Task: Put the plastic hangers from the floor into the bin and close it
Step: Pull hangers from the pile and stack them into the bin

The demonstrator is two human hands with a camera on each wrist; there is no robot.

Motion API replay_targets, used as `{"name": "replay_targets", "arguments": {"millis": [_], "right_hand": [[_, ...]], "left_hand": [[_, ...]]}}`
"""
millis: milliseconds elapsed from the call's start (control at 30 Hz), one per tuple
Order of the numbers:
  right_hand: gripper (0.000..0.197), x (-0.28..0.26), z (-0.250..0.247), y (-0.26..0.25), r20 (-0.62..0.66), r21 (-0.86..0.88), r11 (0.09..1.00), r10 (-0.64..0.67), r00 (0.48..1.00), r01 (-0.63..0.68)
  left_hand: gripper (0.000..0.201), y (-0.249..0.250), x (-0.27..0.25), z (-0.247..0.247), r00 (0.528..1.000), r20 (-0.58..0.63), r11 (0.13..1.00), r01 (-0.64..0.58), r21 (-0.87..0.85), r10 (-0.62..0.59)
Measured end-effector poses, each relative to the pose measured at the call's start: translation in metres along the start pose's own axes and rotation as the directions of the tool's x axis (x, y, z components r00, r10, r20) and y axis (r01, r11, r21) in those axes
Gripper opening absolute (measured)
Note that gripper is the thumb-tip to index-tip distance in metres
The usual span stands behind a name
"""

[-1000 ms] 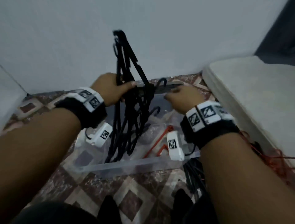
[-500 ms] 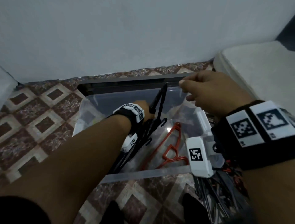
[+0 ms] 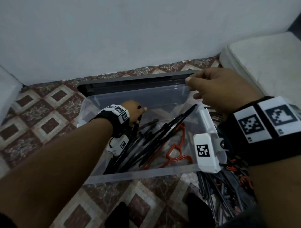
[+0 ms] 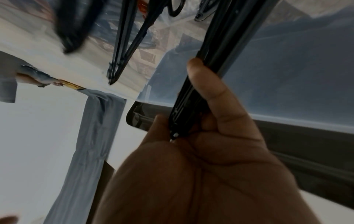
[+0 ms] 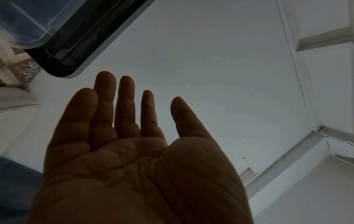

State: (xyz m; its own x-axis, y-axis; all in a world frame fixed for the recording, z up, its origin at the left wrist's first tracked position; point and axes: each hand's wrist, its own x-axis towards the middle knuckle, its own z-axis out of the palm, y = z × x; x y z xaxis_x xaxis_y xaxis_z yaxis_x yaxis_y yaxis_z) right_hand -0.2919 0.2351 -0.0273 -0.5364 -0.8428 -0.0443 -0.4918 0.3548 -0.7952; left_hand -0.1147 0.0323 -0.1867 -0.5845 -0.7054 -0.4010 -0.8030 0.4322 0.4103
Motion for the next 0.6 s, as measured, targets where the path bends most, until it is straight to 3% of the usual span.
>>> {"name": "replay_targets", "arguments": {"millis": [100,167,333,433,533,600], "right_hand": [[0.025,-0.004,-0.006,0.003,0.004,0.006,1.000,0.001,1.000,-0.001],[0.026,-0.006,-0.009,0.003,0.003,0.013,1.000,0.011,1.000,-0.011],[0.029,-0.008,-0.014,0.003,0.003,0.027,0.999,0.024,1.000,-0.024],[0.027,-0.008,-0.014,0.005,0.006,0.024,1.000,0.015,1.000,-0.015],[0.025,-0.005,-0.013,0.008,0.023,0.013,1.000,0.004,1.000,-0.005],[0.024,-0.002,-0.013,0.010,0.043,-0.010,1.000,-0.006,0.999,0.006]], "left_hand": [[0.050,-0.002,-0.031,-0.016,0.984,-0.123,0.973,-0.097,0.211,0.125],[0.045,-0.004,-0.050,-0.024,0.967,-0.192,0.972,-0.131,0.193,0.169],[0.034,-0.002,-0.081,-0.031,0.986,-0.042,0.986,-0.162,-0.032,0.161],[0.034,0.003,-0.090,-0.031,0.990,-0.043,0.990,-0.136,-0.031,0.135],[0.036,0.018,-0.102,-0.040,0.976,-0.176,0.990,-0.111,0.087,0.125],[0.035,0.032,-0.112,-0.056,0.930,-0.314,0.974,-0.142,0.174,0.192]]}}
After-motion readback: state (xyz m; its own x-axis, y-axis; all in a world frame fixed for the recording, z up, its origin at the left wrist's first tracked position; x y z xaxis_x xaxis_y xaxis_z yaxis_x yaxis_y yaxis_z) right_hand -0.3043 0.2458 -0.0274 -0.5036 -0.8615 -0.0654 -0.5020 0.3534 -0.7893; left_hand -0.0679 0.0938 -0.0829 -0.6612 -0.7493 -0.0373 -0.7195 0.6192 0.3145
